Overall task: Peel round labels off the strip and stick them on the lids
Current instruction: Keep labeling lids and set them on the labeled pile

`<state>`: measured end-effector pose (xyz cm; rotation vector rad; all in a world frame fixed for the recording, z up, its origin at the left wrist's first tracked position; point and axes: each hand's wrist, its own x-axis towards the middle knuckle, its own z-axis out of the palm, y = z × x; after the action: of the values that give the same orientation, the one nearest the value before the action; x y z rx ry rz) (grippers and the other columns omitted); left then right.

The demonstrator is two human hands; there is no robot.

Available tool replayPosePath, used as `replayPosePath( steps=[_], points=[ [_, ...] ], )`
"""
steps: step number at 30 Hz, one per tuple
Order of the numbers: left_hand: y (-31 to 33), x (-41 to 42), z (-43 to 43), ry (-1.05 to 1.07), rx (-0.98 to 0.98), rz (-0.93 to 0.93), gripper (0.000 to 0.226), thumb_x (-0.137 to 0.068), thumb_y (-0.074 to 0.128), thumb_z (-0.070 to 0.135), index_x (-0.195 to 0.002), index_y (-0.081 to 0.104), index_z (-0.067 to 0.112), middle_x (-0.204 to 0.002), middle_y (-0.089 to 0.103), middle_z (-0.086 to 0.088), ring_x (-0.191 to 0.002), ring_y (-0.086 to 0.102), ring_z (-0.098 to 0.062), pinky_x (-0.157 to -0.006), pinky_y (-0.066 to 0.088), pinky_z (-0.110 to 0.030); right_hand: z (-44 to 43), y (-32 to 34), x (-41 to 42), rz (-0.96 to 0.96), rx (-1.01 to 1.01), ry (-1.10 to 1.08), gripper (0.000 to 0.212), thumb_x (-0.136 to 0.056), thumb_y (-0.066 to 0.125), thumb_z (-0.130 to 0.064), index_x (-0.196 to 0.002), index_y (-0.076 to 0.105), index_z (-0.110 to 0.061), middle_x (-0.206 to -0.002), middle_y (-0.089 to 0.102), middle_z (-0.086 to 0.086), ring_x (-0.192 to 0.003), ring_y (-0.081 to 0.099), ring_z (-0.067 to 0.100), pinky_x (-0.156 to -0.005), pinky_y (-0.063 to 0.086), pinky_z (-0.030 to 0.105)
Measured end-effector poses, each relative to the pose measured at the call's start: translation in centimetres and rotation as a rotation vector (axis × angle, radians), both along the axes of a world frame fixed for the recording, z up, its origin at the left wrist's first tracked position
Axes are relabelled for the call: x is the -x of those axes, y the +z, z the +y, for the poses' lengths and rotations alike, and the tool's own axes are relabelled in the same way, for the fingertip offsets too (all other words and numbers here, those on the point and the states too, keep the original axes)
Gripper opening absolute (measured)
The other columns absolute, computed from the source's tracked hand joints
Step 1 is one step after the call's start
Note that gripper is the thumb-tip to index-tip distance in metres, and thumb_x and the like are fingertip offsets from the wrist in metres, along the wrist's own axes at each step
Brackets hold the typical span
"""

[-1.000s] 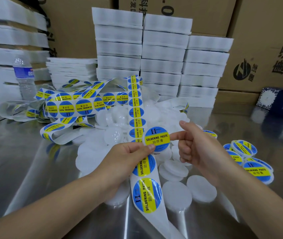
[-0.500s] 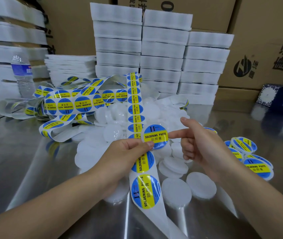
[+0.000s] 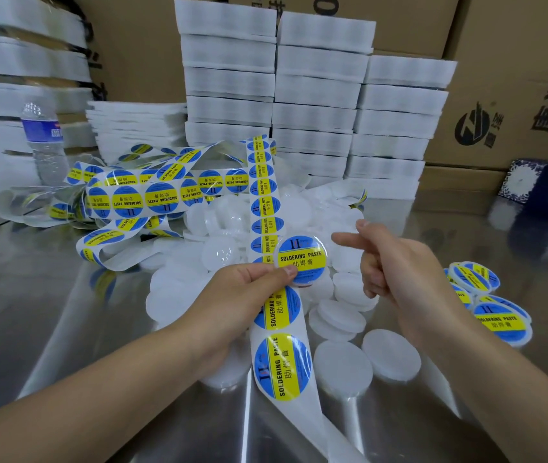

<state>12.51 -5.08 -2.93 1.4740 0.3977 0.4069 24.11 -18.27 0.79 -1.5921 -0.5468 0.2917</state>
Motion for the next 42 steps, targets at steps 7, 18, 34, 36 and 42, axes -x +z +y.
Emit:
replayPosePath(
  steps=[7,18,34,36,42],
  points=[
    [0.0,0.1,-0.1,-0.094,-0.019,-0.039,0.034,-0.071,0.061,0.046,-0.09,0.078,0.024,-0.093,0.076,-0.002,-0.08,0.072,-0.013,-0.068,0.054,-0.018,0.0,-0.5,0.1,-0.222,0.072,0.072,0.029,-0.076,0.056,-0.057,-0.072,0.074,-0.035,-0.05,0.052,-0.014,-0.046,0.044,0.001,-0.05,0.041,0.015],
    [-0.5,0.1,-0.4,-0.147,-0.074,0.006,0.049,-0.057,0.067,0.051,-0.085,0.074,0.012,-0.092,0.075,-0.013,-0.085,0.072,-0.026,-0.086,0.054,-0.036,0.2,-2.0,0.6,-0.495,0.121,0.356,0.052,-0.051,0.071,-0.063,-0.096,0.059,-0.04,-0.086,0.069,-0.019,-0.078,0.065,-0.002,-0.071,0.051,0.018],
    [0.5,0.2,-0.1,-0.29,0.172,0.101,0.064,-0.072,0.042,0.055,-0.097,0.075,0.005,-0.104,0.073,-0.015,-0.096,0.065,-0.027,-0.093,0.05,-0.035,0.2,-1.8,0.3,-0.607,0.234,0.152,0.058,-0.056,0.05,-0.074,-0.067,0.063,-0.019,-0.06,0.06,0.001,-0.051,0.047,0.006,-0.051,0.039,0.023],
    [0.4,0.1,-0.2,-0.281,0.179,0.083,0.064,-0.071,0.044,0.055,-0.099,0.075,0.006,-0.103,0.073,-0.014,-0.091,0.067,-0.024,-0.086,0.053,-0.032,0.2,-1.6,0.4,-0.632,0.224,0.147,0.062,-0.062,0.046,-0.071,-0.063,0.06,-0.011,-0.055,0.052,0.006,-0.051,0.042,0.011,-0.051,0.036,0.029],
    [0.1,0.1,-0.6,-0.207,0.097,0.007,0.022,-0.071,0.073,0.015,-0.091,0.076,0.005,-0.097,0.075,-0.01,-0.091,0.072,-0.02,-0.077,0.058,-0.026,-0.5,-0.9,-1.7,-0.666,0.185,-0.108,0.044,-0.089,0.057,-0.036,-0.059,0.047,-0.005,-0.049,0.033,-0.005,-0.05,0.031,0.009,-0.048,0.027,0.024]
  ],
)
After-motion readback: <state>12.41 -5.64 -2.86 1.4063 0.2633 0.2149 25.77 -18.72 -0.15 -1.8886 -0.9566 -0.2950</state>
